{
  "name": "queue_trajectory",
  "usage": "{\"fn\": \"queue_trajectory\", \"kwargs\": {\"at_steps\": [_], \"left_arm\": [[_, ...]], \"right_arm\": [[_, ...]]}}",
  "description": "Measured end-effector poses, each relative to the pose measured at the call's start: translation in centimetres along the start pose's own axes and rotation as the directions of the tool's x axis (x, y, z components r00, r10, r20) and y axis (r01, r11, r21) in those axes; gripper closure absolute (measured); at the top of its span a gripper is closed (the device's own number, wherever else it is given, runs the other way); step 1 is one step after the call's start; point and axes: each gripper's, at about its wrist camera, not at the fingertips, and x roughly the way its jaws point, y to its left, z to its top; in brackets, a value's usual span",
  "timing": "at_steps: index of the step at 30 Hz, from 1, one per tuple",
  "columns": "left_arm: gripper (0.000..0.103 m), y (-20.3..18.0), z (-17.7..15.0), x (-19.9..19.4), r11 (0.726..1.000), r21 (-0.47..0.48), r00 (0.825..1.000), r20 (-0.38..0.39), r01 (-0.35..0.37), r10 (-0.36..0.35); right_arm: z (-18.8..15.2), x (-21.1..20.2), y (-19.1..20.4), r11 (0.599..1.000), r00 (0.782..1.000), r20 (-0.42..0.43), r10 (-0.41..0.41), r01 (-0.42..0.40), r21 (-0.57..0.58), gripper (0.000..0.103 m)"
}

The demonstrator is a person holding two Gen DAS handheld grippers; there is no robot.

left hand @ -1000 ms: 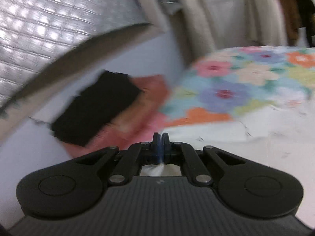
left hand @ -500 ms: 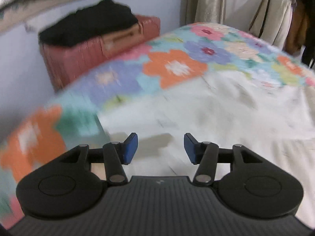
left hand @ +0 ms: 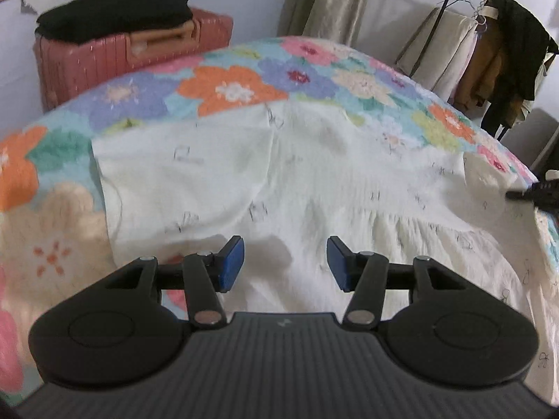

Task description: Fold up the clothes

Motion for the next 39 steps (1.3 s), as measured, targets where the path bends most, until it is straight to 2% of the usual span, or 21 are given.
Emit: {"fn": "queue_trajectory", "kwargs": {"at_steps": [1,2,4,5,6,8,10,13,15,17,19,22,25,26,27,28,30,31,33,35,39], "left_arm": [[0.051,0.1,-0.2,0.1,1.0,-0.003,1.0,-0.003,-0.005,0.005],[0.051,0.1,-0.3,0.2,1.0,-0.002,1.0,-0.002,-0.012,0.012],[0.051,0.3,-0.4,0.7,1.0,-0.004,1.0,-0.013,-0.009,0.009],[0.051,0.3,-0.5,0.9,1.0,-0.004,1.0,-0.02,-0.008,0.008],[0.051,0.4,-0.5,1.1,1.0,-0.003,1.0,-0.024,-0.005,0.004],[0.051,0.6,-0.7,1.4,1.0,-0.004,0.999,-0.033,0.002,-0.002],[0.051,0.8,-0.8,1.6,1.0,-0.012,0.999,-0.05,0.001,-0.002],[0.051,1.1,-0.7,1.6,1.0,-0.03,0.999,-0.052,0.005,-0.007],[0.05,1.2,-0.6,1.6,0.999,-0.039,0.999,-0.054,0.007,-0.009],[0.048,1.0,-0.6,1.6,1.0,-0.029,0.999,-0.05,0.009,-0.01],[0.047,0.9,-0.7,1.7,1.0,-0.022,0.998,-0.059,0.003,-0.004],[0.047,0.7,-0.9,1.8,1.0,-0.009,0.998,-0.069,0.01,-0.011],[0.046,0.8,-0.8,1.7,1.0,-0.011,0.998,-0.066,0.01,-0.011],[0.046,1.0,-0.8,1.7,1.0,-0.015,0.998,-0.067,0.009,-0.009],[0.046,1.1,-0.9,1.8,1.0,-0.018,0.998,-0.068,0.007,-0.008],[0.046,1.2,-0.9,1.8,1.0,-0.018,0.997,-0.071,0.006,-0.007],[0.046,1.4,-0.9,1.9,1.0,-0.019,0.997,-0.077,0.004,-0.005],[0.046,1.5,-0.8,1.9,1.0,-0.02,0.997,-0.076,0.003,-0.005],[0.046,1.7,-0.8,1.9,1.0,-0.024,0.997,-0.073,-0.004,0.002],[0.046,2.0,-0.7,2.1,1.0,-0.026,0.997,-0.076,-0.015,0.013],[0.046,2.2,-0.6,2.2,0.999,-0.042,0.997,-0.08,-0.019,0.016]], "right_arm": [[-0.6,-1.0,3.0,0.986,0.998,0.05,-0.044,0.051,-0.158,0.097],[-1.7,-1.8,6.1,0.944,0.992,0.101,-0.072,0.101,-0.315,0.097],[-4.8,-2.7,11.4,0.818,0.991,0.121,-0.052,0.111,-0.564,0.092],[-6.3,-3.1,13.3,0.768,0.996,0.091,-0.023,0.076,-0.636,0.086],[-7.6,-3.4,14.4,0.746,0.999,0.033,0.016,0.01,-0.666,0.074],[-9.6,-4.1,16.3,0.712,0.993,-0.081,0.09,-0.121,-0.692,0.072],[-9.8,-5.0,16.2,0.732,0.979,-0.133,0.154,-0.204,-0.65,0.071],[-8.7,-6.0,14.9,0.78,0.986,-0.07,0.152,-0.163,-0.605,0.058],[-7.4,-6.0,14.0,0.806,0.99,-0.035,0.133,-0.129,-0.578,0.056],[-6.5,-5.4,13.6,0.808,0.994,-0.016,0.108,-0.098,-0.581,0.053],[-6.6,-4.4,14.3,0.741,0.998,-0.02,0.056,-0.055,-0.669,0.039],[-7.2,-2.2,15.8,0.604,0.998,-0.067,-0.023,-0.039,-0.796,0.038],[-7.7,0.2,16.7,0.558,0.99,-0.131,-0.044,-0.084,-0.826,0.041],[-7.6,0.9,16.7,0.571,0.988,-0.147,-0.046,-0.095,-0.815,0.047],[-7.2,1.5,16.4,0.608,0.986,-0.16,-0.045,-0.1,-0.788,0.081],[-6.6,1.6,15.8,0.653,0.987,-0.153,-0.042,-0.089,-0.752,0.099],[-4.9,0.8,13.9,0.756,0.995,-0.095,-0.036,-0.035,-0.653,0.099],[-4.0,0.5,12.9,0.783,0.996,-0.058,-0.066,0.016,-0.621,0.099],[-2.2,0.0,10.5,0.784,0.981,0.031,-0.192,0.172,-0.597,0.099],[-0.2,-0.5,7.8,0.768,0.944,0.1,-0.313,0.314,-0.558,0.099],[2.5,-0.9,1.2,0.766,0.881,0.106,-0.461,0.455,-0.455,0.099]]}}
